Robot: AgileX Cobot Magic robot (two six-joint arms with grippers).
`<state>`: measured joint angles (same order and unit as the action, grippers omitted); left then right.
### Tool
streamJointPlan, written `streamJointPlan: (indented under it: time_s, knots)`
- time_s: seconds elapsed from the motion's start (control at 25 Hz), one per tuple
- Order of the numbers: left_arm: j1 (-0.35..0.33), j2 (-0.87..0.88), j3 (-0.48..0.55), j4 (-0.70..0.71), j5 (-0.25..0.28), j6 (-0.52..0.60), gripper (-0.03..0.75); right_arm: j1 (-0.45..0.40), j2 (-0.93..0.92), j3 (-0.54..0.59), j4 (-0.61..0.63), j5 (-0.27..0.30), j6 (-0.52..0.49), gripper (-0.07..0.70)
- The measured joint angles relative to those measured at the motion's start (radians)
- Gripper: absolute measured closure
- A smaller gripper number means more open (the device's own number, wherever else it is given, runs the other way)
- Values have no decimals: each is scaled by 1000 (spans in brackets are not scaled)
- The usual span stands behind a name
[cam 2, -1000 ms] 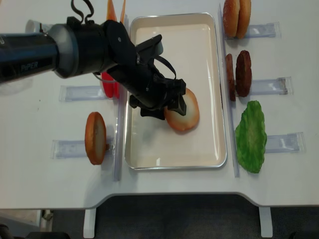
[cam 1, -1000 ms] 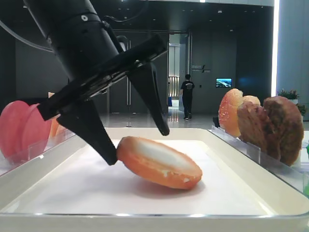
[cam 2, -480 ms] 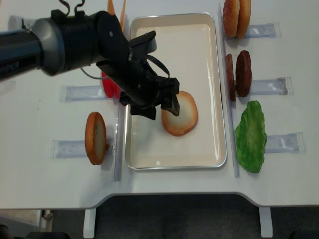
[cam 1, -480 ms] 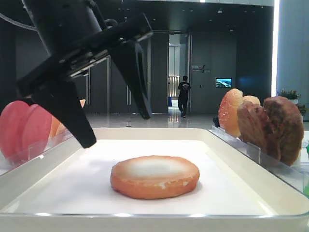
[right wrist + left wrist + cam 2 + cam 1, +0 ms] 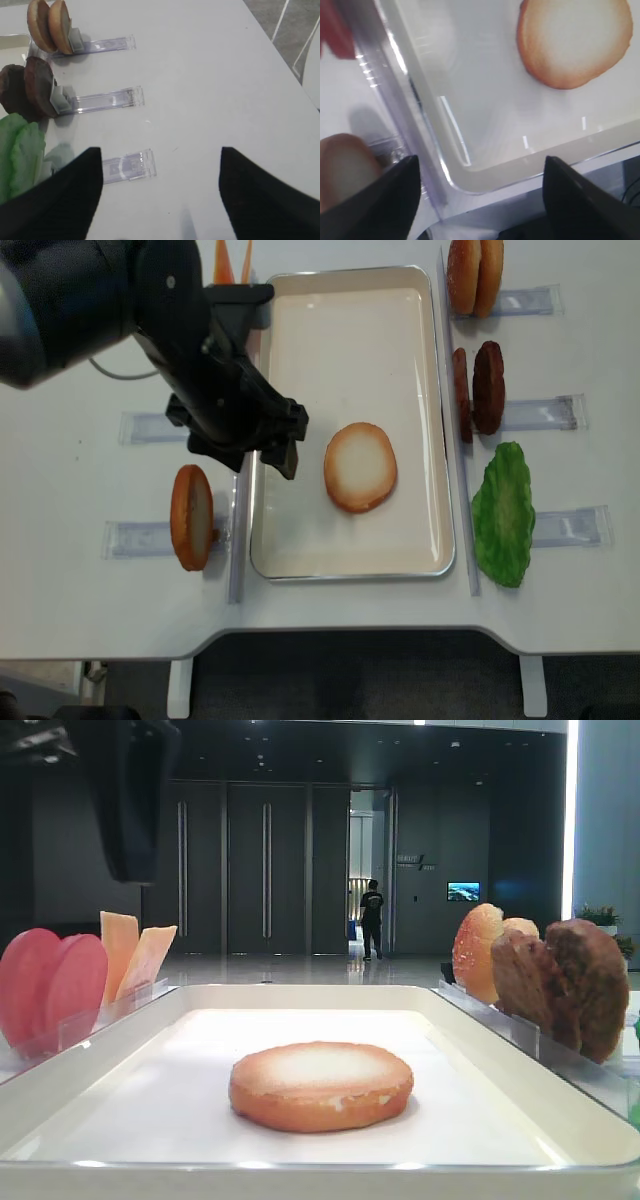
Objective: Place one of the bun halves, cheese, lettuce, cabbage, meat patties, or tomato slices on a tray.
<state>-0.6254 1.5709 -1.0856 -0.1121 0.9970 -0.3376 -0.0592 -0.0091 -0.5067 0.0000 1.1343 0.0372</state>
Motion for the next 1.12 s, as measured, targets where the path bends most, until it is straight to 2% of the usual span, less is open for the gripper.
streamJointPlan:
  time_s: [0.2,0.32,0.68,0.84,0.96,1.12]
  knots:
    - [0,-84,-34,101,154,-31,137,0,0,0,0,0,0,160]
    - [0,-119,-38,157,212,-41,137,0,0,0,0,0,0,160]
    - [14,-205,-40,210,221,-58,137,0,0,0,0,0,0,160]
    - [96,-269,-39,210,222,-41,137,0,0,0,0,0,0,160]
    - [190,-338,-14,211,225,-4,137,0,0,0,0,0,0,160]
    - [352,-442,45,211,230,65,137,0,0,0,0,0,0,160]
